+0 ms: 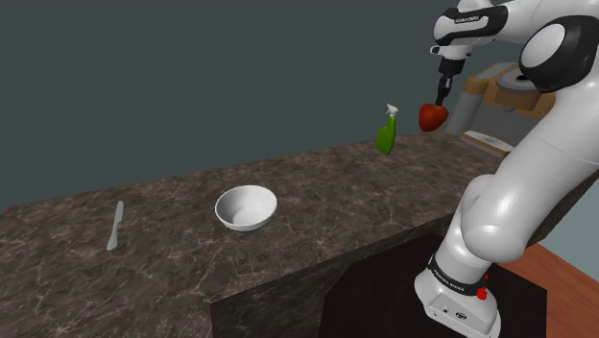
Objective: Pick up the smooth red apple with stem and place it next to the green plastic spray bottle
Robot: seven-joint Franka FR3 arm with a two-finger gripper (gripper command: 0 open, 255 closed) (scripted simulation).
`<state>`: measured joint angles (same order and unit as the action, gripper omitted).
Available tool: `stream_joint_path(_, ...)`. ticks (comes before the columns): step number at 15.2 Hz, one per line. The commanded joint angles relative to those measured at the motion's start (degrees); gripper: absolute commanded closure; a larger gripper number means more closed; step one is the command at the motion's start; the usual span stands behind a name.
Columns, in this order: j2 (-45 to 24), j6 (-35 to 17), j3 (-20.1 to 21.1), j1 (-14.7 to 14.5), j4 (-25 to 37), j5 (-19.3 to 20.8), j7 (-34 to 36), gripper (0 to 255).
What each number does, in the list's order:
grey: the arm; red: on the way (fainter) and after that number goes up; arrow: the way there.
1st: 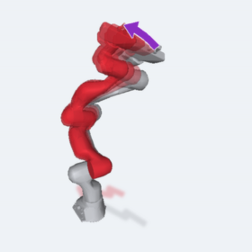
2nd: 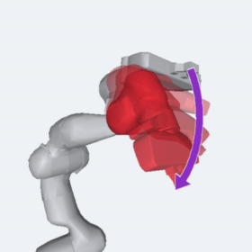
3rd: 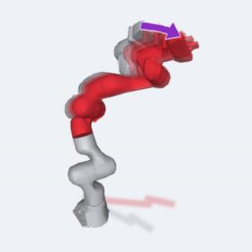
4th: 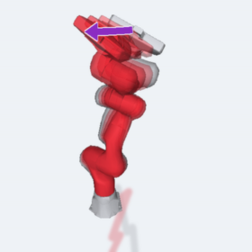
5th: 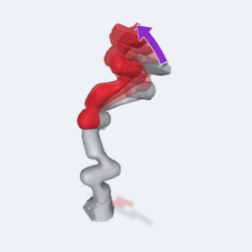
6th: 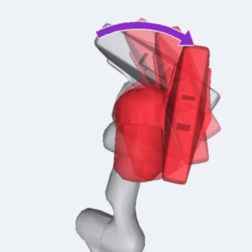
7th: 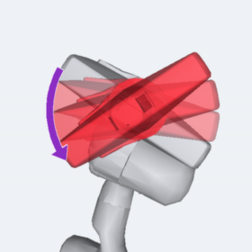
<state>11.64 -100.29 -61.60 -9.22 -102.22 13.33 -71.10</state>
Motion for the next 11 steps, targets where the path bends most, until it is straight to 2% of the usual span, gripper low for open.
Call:
stream_joint_path(1, 0.3, -1.5, 0.1, 0.1, -1.6, 0.3, 0.3, 255)
stream_joint_path(11, 0.2, -9.1, -1.0, 0.4, -9.2, 0.8, 0.9, 255)
